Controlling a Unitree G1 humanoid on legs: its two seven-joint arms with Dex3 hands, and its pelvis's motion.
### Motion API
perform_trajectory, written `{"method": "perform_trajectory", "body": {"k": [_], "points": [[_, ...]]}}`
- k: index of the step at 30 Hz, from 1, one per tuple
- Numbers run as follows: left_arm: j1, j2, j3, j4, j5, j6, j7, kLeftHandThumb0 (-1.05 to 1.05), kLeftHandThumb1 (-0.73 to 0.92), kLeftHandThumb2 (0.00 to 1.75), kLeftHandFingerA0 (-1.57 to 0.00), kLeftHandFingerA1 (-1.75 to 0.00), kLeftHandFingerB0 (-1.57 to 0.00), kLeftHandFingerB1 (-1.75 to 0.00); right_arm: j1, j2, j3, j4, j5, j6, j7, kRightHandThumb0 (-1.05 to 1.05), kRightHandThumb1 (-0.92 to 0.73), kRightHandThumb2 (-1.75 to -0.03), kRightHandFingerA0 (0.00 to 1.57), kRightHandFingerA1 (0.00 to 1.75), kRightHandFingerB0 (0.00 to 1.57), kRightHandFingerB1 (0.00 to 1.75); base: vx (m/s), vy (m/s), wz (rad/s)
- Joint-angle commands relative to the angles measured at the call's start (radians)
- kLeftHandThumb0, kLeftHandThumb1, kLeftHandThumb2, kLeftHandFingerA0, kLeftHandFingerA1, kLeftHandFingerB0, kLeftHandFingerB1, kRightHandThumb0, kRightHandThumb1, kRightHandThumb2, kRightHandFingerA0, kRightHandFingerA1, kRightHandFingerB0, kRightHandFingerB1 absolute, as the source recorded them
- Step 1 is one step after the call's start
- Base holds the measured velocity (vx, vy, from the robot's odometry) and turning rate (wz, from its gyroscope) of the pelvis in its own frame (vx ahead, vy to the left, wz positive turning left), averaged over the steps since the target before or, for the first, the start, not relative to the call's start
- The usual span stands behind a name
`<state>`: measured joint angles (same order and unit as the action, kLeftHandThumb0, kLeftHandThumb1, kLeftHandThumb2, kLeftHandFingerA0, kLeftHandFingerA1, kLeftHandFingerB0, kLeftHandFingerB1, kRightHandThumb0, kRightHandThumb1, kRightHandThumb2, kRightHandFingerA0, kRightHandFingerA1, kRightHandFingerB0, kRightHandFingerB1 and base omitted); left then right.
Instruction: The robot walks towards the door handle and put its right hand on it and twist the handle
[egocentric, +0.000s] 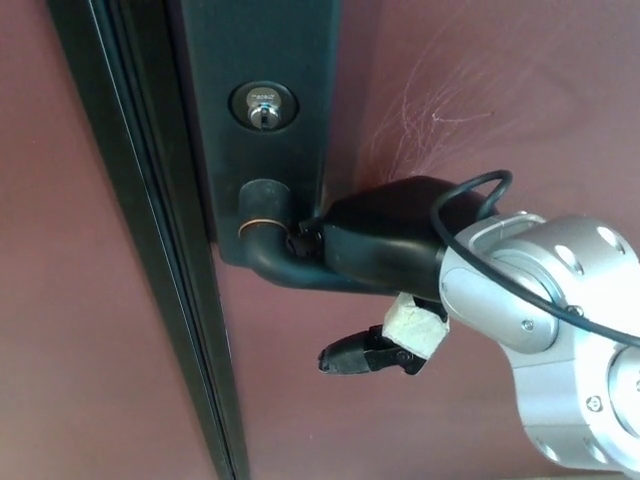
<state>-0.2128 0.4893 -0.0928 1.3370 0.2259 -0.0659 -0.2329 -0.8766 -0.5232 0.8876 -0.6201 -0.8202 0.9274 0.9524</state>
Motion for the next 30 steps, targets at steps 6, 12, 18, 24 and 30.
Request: {"method": "perform_trajectory", "body": {"k": [6, 12, 18, 24, 30], "points": [[0.049, 0.007, -0.029, 0.005, 0.032, -0.012, -0.032, -0.41, 0.59, 0.57, -0.66, -0.45, -0.44, -0.37, -0.010, 0.016, -0.185, -0.234, -0.711, -0.187, -0.145, -0.85, -0.57, -0.95, 0.00, 0.08, 0.02, 0.13, 0.00, 0.000, 0.00], [0.045, 0.013, -0.028, 0.002, 0.029, -0.015, -0.039, -0.47, 0.48, 0.77, -0.59, -0.56, -0.39, -0.48, -0.092, 0.006, -0.230, -0.269, -0.636, -0.176, 0.010, -0.93, -0.60, -0.95, 0.00, 0.00, 0.01, 0.05, 0.00, 0.000, 0.00], [0.043, 0.011, -0.027, 0.006, 0.026, -0.015, -0.048, -0.48, 0.45, 0.74, -0.58, -0.56, -0.37, -0.47, -0.233, -0.094, -0.278, -0.274, -0.442, -0.153, 0.193, -0.53, -0.33, -0.67, 0.00, 0.04, 0.00, 0.11, 0.00, 0.000, 0.00], [0.037, 0.016, -0.030, 0.003, 0.025, -0.010, -0.057, -0.48, 0.44, 0.73, -0.57, -0.56, -0.36, -0.47, -0.277, -0.139, -0.298, -0.277, -0.368, -0.179, 0.241, -0.17, -0.49, -0.56, 0.00, 0.10, 0.06, 0.25, 0.00, 0.000, 0.00], [0.031, 0.016, -0.031, 0.003, 0.022, -0.009, -0.057, -0.47, 0.43, 0.73, -0.57, -0.55, -0.36, -0.46, -0.330, -0.166, -0.325, -0.268, -0.340, -0.202, 0.290, -0.18, -0.53, -0.56, 0.00, 0.20, 0.13, 0.28, 0.00, 0.000, 0.00]]}}
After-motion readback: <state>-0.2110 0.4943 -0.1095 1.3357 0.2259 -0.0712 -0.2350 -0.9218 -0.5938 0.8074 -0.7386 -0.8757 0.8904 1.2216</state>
